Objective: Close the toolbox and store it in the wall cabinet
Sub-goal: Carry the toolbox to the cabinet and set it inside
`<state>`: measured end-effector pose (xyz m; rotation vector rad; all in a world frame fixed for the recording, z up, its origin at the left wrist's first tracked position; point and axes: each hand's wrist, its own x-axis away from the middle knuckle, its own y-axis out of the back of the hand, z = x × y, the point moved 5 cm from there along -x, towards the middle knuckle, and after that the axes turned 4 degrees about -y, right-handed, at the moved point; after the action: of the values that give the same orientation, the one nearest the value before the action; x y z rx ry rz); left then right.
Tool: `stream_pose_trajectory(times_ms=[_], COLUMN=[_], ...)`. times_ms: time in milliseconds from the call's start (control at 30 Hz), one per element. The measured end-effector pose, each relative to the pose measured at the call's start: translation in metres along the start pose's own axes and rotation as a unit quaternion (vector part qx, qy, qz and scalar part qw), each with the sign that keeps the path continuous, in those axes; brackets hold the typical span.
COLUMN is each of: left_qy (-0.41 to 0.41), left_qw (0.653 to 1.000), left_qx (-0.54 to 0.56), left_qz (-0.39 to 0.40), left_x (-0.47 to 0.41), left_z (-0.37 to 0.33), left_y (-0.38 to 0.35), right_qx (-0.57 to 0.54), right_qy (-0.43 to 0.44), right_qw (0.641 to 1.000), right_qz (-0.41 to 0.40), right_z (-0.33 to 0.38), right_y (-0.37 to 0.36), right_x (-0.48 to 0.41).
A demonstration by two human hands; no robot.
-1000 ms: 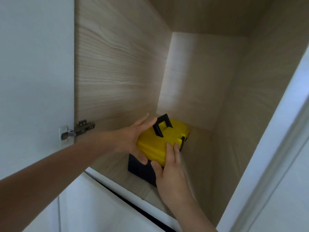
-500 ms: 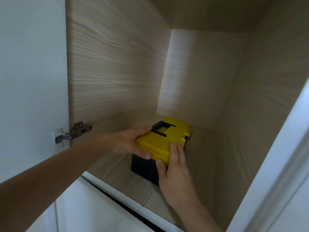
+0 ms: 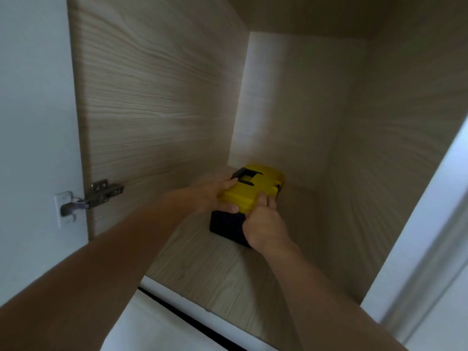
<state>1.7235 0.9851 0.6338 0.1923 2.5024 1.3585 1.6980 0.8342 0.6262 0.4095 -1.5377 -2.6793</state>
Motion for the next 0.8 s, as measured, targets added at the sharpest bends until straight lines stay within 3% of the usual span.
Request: stream_pose_trajectory(times_ms=[133, 233, 300, 467, 800], left_qy=[0.007, 0.064, 0.120, 0.178, 0.331], left_qw=[0.993, 0.971, 0.955, 0.891, 0.733], left_qx=[0.065, 0.125, 0.134, 0.026, -0.088], left_qz=[-0.099, -0.195, -0.237, -0.417, -0.587], left_x=[0.041, 0.085, 0.118, 0.272, 0.524], left_z=[0.000, 0.020, 0.033, 0.030, -0.048], left_y=[0.001, 0.005, 0.004, 0.029, 0.099], right_qx=[0.035, 0.048, 0.058, 0.109, 0.108], right_qy=[0.011, 0.103, 0.148, 0.288, 0.506], right_qw=[0.999, 0.991, 0.985, 0.951, 0.856], right_qz=[-0.010, -0.075, -0.073, -0.043, -0.019], right_z=[0.004, 0.016, 0.017, 0.041, 0.176], right_y=[0.007, 0.011, 0.007, -0.005, 0.002], right_x=[0.017, 0.046, 0.066, 0.127, 0.261])
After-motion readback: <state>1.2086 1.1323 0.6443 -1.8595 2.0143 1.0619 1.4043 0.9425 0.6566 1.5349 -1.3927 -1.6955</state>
